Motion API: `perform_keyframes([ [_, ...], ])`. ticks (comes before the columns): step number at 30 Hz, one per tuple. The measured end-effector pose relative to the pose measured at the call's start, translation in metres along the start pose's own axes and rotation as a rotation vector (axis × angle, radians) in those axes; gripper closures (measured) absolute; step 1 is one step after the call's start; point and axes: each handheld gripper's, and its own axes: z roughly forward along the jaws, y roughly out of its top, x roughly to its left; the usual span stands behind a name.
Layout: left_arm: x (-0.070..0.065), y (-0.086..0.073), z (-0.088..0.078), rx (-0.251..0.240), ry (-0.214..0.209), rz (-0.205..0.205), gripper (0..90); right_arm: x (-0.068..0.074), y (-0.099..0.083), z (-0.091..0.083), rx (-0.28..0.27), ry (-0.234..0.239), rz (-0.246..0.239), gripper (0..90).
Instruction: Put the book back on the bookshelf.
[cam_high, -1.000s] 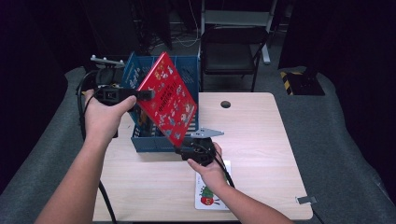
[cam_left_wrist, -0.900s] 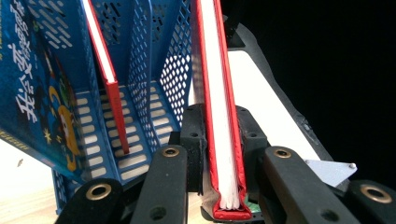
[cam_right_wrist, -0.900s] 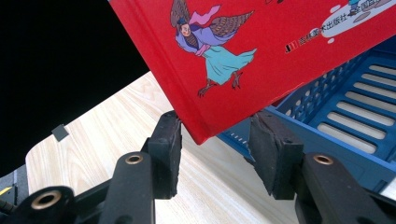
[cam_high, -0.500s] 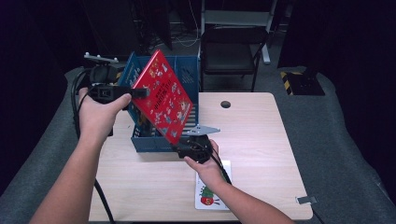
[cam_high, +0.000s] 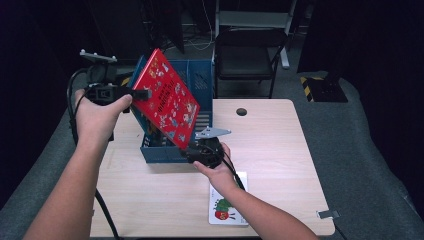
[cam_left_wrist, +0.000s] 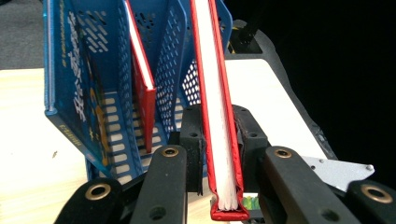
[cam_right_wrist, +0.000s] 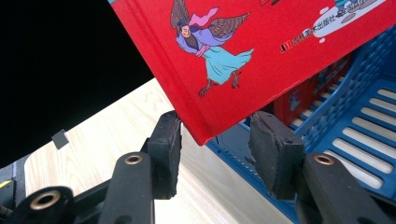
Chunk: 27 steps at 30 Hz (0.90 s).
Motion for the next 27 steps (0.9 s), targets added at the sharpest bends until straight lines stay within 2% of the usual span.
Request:
perform_keyframes([
  [13,0.006,0.007,0.006,0.012,0.041,-0.025,77.8,-0.003,0.004,0.018,0.012,0.026,0.029,53.8],
  [18,0.007,0.008,0.007,0.018,0.056,-0.035,78.1,-0.005,0.006,0.025,0.018,0.041,0.026,53.8],
  [24,0.010,0.009,0.007,0.023,0.068,-0.030,78.4,-0.003,0.007,0.033,0.032,0.054,0.052,53.8],
  [27,0.011,0.009,0.007,0.028,0.074,-0.032,78.6,-0.003,0.007,0.037,0.031,0.059,0.045,53.8],
])
